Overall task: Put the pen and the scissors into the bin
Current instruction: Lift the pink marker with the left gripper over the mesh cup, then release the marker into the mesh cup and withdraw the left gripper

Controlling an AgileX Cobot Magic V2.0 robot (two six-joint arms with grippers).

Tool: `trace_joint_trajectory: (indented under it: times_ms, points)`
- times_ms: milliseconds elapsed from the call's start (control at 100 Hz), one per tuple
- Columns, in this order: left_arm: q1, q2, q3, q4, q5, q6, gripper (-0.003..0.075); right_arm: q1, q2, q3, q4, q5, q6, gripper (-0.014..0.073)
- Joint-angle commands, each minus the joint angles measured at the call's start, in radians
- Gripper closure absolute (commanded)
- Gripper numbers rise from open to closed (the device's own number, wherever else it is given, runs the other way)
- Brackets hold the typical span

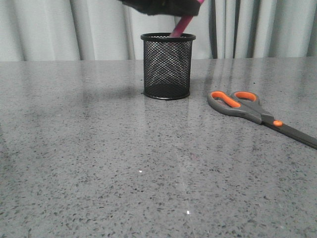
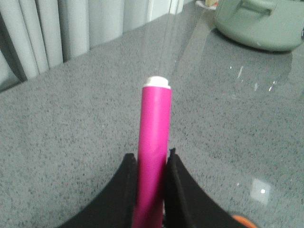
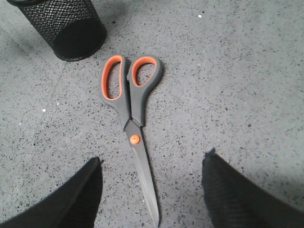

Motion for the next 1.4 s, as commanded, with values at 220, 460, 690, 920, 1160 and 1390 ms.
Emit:
trace_joint_trajectory:
  times_ms: [220,460,690,920,1160,1390]
  points:
    - [-0.004,-0.048,-0.029,0.006,0.059,0.001,0.0664,-0.006,0.002,-0.037,0.008,-0.047,-0.012,0.0182]
    - [0.023,-0.061,-0.029,-0.002,0.061,-0.005,0.0327,-0.006,0.002,-0.037,0.008,-0.047,-0.012,0.0182]
    - [0.088,-0.178,-0.029,-0.018,0.08,-0.016,0.0259,-0.006,0.002,-0.037,0.008,-0.053,-0.012,0.0182]
    - [0.215,-0.348,-0.029,-0.016,0.178,-0.049,0.0434,-0.006,0.002,-0.037,0.008,-0.049,-0.012,0.0182]
    - [0.331,-0.514,-0.023,0.235,0.251,-0.219,0.074,-0.006,0.002,-0.037,0.008,-0.049,-0.012,0.0182]
    - [0.351,-0.739,0.211,0.434,0.005,-0.346,0.074,-0.006,0.005,-0.057,0.008,-0.049,-0.027,0.0182]
